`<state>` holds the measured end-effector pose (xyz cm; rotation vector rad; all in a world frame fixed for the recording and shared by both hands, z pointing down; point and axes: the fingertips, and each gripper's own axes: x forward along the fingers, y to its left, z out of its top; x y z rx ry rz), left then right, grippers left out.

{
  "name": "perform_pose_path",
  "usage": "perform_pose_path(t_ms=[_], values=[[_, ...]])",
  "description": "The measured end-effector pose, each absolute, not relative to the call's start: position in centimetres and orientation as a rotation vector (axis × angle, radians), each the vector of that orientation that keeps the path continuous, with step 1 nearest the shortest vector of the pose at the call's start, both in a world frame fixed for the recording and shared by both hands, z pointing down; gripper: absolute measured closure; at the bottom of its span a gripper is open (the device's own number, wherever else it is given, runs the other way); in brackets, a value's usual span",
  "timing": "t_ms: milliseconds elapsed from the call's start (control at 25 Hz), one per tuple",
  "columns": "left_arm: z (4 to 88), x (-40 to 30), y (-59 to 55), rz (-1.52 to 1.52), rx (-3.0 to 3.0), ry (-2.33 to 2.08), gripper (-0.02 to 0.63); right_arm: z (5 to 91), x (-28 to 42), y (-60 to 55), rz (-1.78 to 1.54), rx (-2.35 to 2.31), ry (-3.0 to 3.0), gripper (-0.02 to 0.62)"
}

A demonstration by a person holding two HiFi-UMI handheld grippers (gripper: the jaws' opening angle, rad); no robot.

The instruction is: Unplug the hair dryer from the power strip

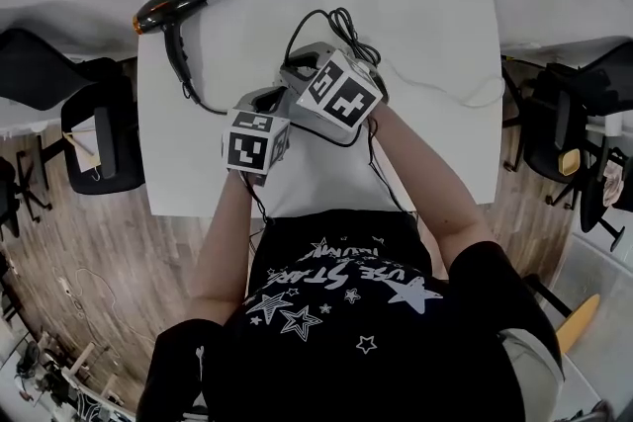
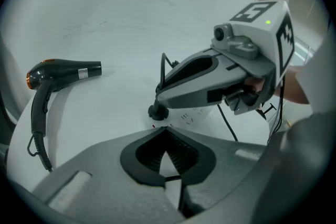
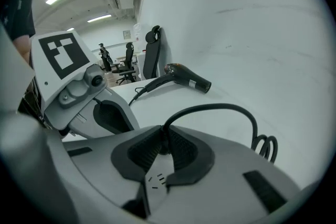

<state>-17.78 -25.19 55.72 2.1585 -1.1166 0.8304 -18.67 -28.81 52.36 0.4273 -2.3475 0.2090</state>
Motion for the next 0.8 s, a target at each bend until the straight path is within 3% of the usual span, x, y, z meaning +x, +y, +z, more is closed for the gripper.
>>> perform_pose_path(t_ms=[640, 800], values=[[55.88, -17.82, -25.21, 0.864, 2.158, -1.105, 0.598, 52.18, -18.73, -27.9, 0.05, 0.409, -2.329, 0.548], [55.89, -17.79, -25.32, 0.86, 2.151, -1.108, 0.598, 52.35, -18.63, -28.38, 0.177, 0.444, -2.374, 0.548]])
